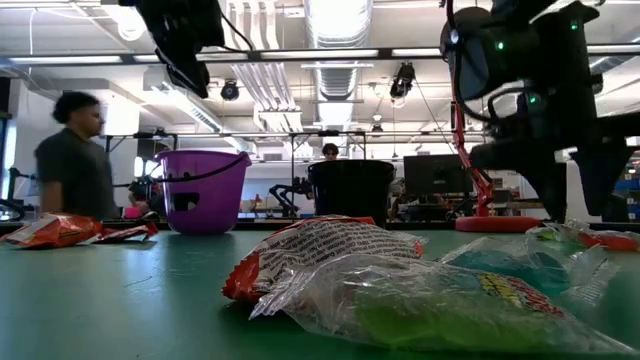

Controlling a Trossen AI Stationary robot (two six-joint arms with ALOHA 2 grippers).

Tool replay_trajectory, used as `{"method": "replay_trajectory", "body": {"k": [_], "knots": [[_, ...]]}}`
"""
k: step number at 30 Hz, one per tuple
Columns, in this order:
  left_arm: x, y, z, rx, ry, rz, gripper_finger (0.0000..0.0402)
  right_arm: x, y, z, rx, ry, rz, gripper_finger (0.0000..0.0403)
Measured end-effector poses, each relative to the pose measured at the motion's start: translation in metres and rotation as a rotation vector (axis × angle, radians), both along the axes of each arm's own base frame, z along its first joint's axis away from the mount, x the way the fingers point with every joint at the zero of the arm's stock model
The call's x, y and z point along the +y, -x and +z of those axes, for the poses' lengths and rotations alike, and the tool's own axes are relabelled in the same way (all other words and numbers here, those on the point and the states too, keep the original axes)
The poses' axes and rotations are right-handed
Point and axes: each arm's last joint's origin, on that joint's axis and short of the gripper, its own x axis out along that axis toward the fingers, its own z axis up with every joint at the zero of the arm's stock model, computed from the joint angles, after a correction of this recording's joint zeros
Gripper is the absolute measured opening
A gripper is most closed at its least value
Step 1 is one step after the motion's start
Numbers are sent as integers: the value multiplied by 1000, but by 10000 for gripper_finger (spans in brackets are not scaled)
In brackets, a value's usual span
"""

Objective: Sort candy
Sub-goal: Put the green gummy into the violet bucket

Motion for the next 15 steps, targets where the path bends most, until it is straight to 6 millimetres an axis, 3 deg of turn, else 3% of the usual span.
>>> {"method": "replay_trajectory", "body": {"k": [10, 15], "knots": [[0, 0, 5, -15, -9, 2, 103, 0, -5, -25, 81, 14, -10, 178], [0, 0, 4, -12, -5, 5, 103, -1, -6, -28, 74, 13, -10, 134]]}}
